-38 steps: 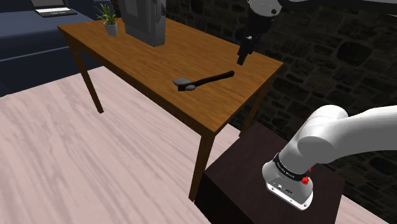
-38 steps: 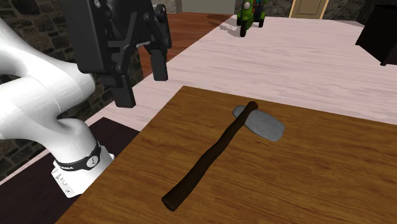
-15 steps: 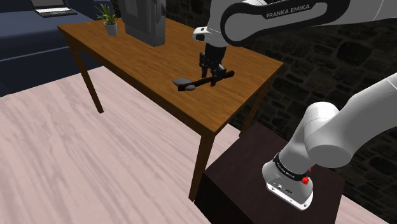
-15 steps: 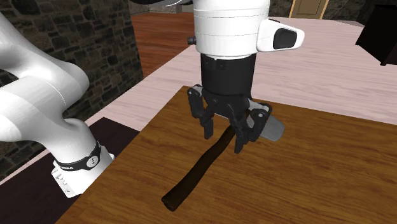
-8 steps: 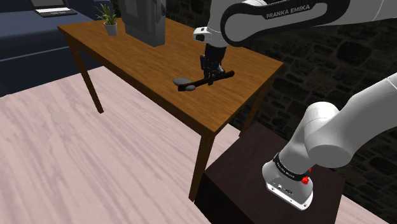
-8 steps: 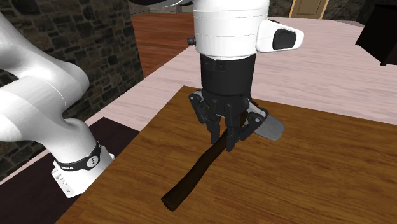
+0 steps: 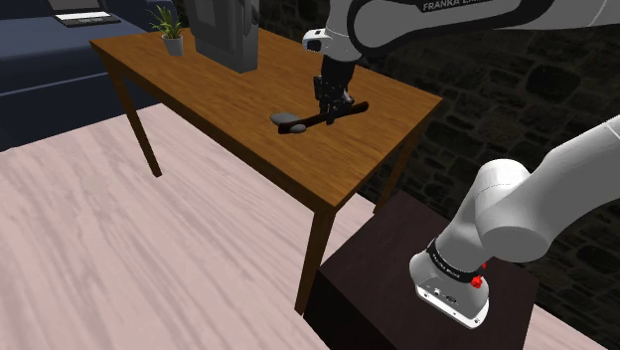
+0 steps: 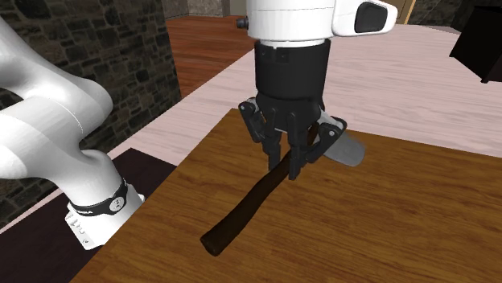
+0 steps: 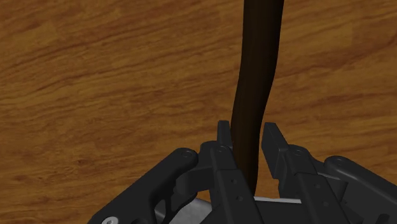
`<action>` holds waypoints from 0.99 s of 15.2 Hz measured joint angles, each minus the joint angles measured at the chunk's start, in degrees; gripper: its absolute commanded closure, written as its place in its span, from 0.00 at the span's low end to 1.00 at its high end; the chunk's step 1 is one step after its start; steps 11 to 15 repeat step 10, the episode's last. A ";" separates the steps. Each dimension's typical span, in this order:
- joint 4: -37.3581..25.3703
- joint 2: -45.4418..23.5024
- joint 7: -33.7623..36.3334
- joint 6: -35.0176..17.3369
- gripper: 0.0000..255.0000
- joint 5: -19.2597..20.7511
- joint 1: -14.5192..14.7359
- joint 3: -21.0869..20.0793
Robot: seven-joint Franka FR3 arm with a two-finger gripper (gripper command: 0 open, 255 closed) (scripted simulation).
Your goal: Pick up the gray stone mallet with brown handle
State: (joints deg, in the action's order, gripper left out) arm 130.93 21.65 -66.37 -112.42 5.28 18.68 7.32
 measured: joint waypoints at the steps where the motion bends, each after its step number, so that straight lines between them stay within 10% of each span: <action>1: -0.55 0.39 -0.01 0.93 1.00 0.00 0.00 -0.05; 15: -6.68 0.73 -0.25 7.40 1.00 -0.24 0.12 -0.31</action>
